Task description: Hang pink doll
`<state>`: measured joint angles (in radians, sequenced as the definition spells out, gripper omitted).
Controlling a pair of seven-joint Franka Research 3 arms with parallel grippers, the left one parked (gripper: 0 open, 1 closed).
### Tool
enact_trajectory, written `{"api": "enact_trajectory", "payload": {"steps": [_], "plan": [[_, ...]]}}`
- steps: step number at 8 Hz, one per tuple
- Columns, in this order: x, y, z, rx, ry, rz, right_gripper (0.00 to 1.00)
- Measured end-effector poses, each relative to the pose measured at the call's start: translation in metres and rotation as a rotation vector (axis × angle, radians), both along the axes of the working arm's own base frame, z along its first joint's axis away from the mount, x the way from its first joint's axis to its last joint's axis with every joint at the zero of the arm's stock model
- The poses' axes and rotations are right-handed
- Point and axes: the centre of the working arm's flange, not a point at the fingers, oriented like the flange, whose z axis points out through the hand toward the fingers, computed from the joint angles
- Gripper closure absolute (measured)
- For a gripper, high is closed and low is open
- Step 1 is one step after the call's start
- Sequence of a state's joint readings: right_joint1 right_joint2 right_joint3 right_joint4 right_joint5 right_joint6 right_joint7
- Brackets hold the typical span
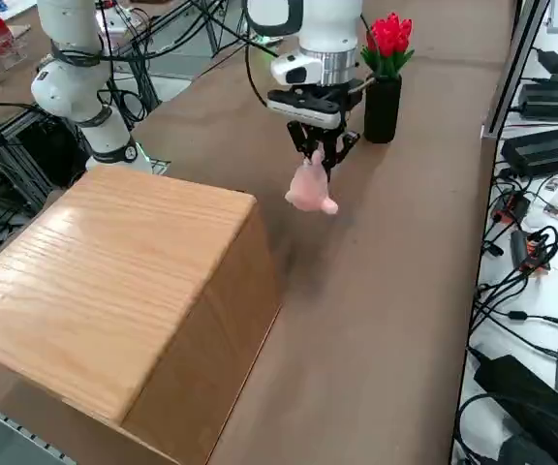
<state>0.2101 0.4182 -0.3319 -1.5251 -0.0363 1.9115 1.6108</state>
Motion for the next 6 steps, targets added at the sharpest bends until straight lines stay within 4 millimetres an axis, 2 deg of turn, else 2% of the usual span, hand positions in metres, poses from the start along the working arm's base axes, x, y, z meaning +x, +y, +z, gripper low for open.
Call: {"api": "enact_trajectory", "payload": {"steps": [2,4,6], "plan": [[-0.013,-0.013,0.025,0.091,0.020,0.021,0.92],[-0.027,-0.044,0.051,0.187,0.001,0.046,0.92],[-0.038,-0.076,0.052,0.272,-0.015,0.054,0.92]]}}
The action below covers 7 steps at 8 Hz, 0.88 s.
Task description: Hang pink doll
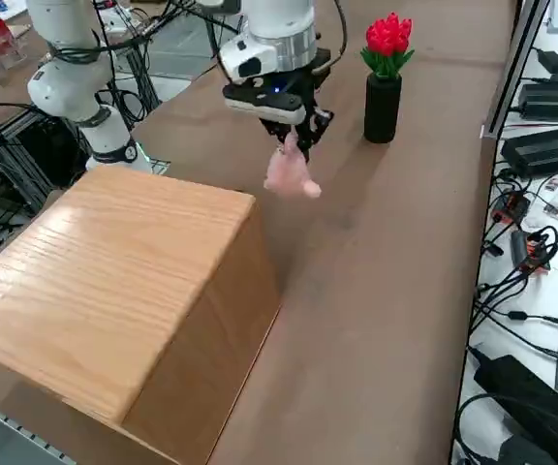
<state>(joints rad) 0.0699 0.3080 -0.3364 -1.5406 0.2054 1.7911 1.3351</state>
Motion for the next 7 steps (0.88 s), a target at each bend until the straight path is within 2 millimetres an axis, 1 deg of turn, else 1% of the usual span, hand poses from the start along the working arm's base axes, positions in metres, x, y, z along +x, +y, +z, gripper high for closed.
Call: {"api": "enact_trajectory", "payload": {"steps": [1,3,5,6,7], "plan": [[-0.006,-0.017,-0.007,0.024,0.006,-0.001,0.92],[-0.019,-0.030,-0.019,0.061,0.016,0.043,0.92],[-0.033,-0.047,-0.017,0.138,-0.016,0.034,0.92],[-0.037,-0.053,-0.015,0.153,-0.026,0.031,0.94],[-0.040,-0.057,-0.017,0.159,-0.027,0.032,0.94]]}}
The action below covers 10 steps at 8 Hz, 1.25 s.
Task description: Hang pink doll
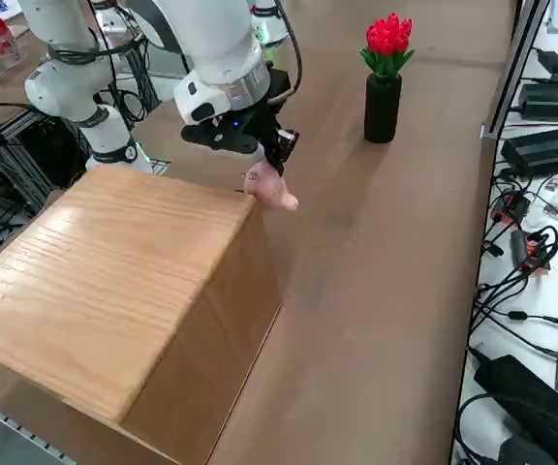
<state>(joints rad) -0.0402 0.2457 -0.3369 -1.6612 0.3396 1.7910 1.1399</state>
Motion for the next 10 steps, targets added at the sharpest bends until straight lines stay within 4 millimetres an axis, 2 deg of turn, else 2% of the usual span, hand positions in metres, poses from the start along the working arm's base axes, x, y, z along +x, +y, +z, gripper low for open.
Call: {"api": "enact_trajectory", "payload": {"steps": [6,10], "plan": [[-0.008,-0.005,-0.019,0.016,0.018,0.010,0.94],[-0.012,-0.018,-0.026,0.010,0.001,0.016,0.94]]}}
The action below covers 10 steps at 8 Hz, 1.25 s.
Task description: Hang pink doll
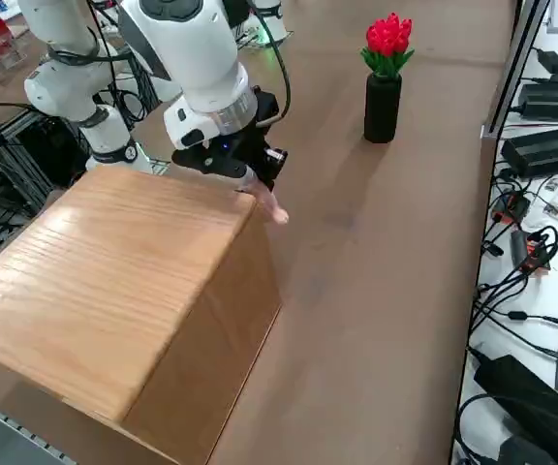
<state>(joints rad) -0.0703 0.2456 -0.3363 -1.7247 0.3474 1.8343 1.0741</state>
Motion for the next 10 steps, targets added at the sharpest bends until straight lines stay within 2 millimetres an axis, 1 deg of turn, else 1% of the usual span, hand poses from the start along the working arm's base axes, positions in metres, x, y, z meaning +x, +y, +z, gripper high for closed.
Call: {"api": "enact_trajectory", "payload": {"steps": [8,9,10], "plan": [[0.0030,0.0042,-0.0046,-0.001,0.001,0.007,0.94],[0.0030,0.0042,-0.0046,-0.001,0.001,0.007,0.93],[0.0030,0.0041,-0.0049,-0.001,0.002,0.007,0.91]]}}
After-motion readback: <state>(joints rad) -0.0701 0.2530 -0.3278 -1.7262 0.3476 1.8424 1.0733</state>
